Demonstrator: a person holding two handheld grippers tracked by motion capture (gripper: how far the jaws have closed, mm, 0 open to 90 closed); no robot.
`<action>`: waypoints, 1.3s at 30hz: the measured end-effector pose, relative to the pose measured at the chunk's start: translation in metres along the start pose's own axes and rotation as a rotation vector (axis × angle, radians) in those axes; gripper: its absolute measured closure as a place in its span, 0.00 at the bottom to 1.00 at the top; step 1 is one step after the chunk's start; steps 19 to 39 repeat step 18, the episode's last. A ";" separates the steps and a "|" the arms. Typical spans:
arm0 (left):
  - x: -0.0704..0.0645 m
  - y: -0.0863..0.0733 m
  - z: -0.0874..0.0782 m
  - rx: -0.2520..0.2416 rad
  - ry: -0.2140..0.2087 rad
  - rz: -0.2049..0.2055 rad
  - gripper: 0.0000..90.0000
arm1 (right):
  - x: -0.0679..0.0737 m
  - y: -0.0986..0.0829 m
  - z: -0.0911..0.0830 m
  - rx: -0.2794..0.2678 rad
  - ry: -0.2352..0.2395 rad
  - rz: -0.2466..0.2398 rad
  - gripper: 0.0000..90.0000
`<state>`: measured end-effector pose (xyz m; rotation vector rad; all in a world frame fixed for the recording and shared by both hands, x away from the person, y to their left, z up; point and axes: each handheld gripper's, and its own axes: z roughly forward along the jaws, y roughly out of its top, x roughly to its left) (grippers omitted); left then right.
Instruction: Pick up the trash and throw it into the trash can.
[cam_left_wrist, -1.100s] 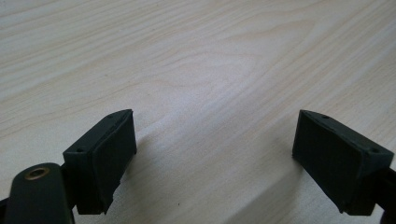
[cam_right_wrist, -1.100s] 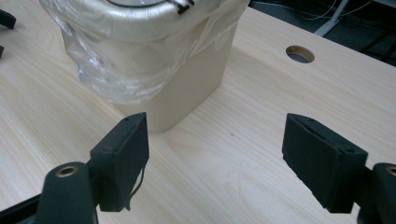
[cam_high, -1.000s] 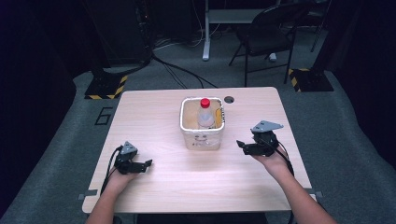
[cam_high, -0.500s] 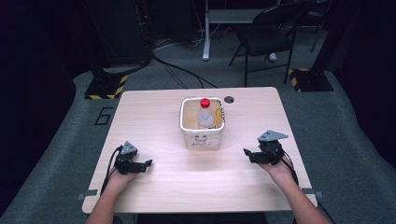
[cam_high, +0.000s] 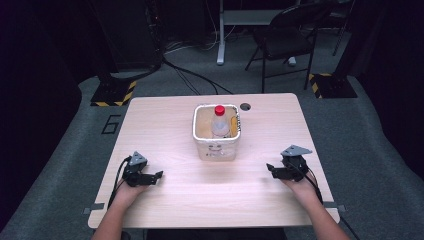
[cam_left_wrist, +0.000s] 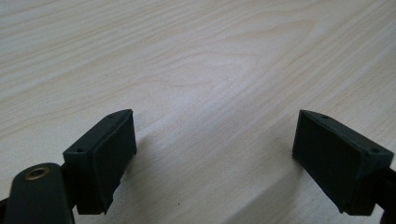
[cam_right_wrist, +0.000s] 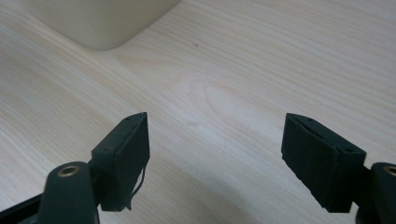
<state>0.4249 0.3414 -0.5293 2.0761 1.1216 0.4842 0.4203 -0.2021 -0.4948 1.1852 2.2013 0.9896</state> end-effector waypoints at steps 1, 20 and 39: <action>0.000 0.000 0.000 0.000 0.000 0.000 0.15 | -0.001 -0.002 0.000 0.006 -0.003 0.008 0.25; 0.000 0.000 0.000 0.001 -0.002 0.001 0.15 | -0.015 -0.021 0.003 0.047 -0.058 0.043 0.24; 0.000 0.000 0.000 0.001 -0.002 0.001 0.15 | -0.015 -0.021 0.003 0.047 -0.058 0.043 0.24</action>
